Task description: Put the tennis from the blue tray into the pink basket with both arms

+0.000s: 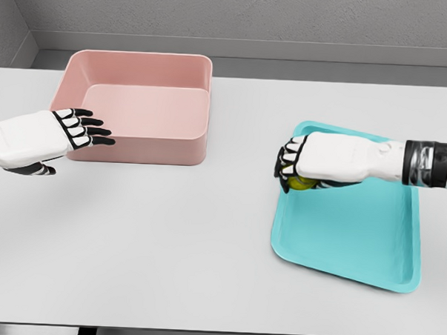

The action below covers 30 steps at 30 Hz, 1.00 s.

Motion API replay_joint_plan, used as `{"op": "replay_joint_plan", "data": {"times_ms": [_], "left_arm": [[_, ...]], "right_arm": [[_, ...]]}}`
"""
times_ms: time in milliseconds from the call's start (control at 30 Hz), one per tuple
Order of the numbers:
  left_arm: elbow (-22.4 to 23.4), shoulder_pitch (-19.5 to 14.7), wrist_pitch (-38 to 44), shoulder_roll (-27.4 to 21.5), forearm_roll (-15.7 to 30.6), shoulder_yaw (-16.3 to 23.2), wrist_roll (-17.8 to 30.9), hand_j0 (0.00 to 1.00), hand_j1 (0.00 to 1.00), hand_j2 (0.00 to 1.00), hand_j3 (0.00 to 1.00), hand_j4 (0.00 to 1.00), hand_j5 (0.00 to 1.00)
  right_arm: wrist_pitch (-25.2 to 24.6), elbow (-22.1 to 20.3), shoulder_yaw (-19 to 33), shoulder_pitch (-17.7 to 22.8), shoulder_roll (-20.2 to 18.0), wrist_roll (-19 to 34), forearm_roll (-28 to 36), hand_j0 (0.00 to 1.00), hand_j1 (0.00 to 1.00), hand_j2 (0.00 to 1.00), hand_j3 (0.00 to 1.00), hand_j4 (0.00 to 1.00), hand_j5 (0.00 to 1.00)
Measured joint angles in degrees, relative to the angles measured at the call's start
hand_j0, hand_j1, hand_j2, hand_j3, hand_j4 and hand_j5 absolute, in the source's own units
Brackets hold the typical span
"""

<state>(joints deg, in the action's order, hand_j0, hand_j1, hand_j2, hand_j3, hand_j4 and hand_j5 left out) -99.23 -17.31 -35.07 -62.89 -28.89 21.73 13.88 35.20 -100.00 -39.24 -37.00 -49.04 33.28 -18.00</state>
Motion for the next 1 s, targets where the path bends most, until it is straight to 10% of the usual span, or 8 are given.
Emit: {"op": "replay_joint_plan", "data": {"times_ms": [533,1000], "left_arm": [[-0.07,0.0,0.0,0.22,-0.1,0.05,0.0,1.0,1.0,1.0,1.0,1.0,1.0],[-0.09,0.0,0.0,0.33,-0.1,0.04,0.02,1.0,1.0,1.0,1.0,1.0,1.0]], "right_arm": [[0.05,0.48,-7.83,-3.08,17.33,1.82,-3.7,0.42,0.42,0.42,0.42,0.42,0.42],[0.0,12.77,-12.87,-4.92,26.44,1.8,-7.94,0.42,0.42,0.42,0.42,0.42,0.42]]}}
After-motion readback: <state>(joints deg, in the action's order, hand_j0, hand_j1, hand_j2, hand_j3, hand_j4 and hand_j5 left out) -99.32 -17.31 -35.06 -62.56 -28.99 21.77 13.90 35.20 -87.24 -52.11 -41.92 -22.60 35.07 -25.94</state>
